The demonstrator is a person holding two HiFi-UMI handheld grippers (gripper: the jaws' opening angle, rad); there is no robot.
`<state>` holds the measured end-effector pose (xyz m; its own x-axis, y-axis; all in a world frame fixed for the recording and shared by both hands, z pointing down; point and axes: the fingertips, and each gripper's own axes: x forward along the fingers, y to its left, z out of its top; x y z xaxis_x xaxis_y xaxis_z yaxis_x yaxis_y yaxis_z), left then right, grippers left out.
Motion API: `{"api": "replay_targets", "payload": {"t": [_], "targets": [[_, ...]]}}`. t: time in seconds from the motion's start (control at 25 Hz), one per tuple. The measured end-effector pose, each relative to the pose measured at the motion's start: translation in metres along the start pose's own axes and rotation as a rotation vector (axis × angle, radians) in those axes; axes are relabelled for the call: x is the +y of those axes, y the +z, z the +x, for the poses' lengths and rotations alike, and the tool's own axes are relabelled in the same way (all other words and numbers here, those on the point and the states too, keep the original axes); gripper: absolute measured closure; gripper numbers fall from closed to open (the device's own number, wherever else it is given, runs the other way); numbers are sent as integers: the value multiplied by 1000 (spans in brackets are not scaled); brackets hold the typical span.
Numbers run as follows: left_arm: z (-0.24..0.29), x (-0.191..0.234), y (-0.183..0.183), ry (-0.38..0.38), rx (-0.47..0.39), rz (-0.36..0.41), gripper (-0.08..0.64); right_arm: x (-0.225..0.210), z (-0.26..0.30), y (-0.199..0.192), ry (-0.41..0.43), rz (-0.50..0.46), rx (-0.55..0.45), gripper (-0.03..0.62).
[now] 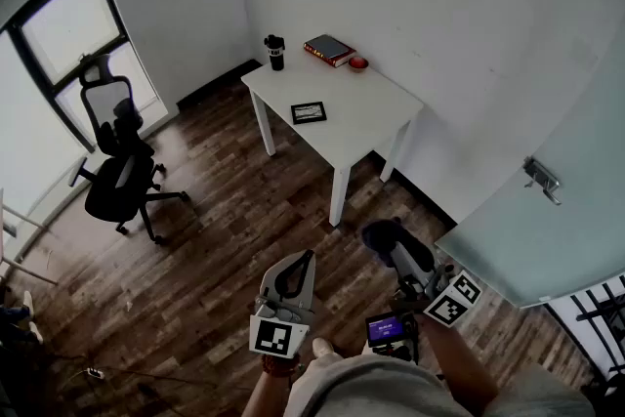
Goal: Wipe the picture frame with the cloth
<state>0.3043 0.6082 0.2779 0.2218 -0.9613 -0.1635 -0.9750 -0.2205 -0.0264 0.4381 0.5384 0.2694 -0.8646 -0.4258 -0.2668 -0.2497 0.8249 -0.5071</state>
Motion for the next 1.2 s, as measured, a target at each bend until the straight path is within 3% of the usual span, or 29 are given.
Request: {"api": "replay_targets", "payload": {"t": [0.44, 0.92, 1.2], "targets": [[35, 48, -40, -20, 34, -12, 561, -43, 55, -14, 3, -8, 21, 457], [175, 144, -84, -34, 142, 35, 560, -185, 183, 8, 9, 20, -11, 457], [263, 187, -112, -53, 207, 73, 560, -271, 237, 15, -31, -79, 56, 457]]}}
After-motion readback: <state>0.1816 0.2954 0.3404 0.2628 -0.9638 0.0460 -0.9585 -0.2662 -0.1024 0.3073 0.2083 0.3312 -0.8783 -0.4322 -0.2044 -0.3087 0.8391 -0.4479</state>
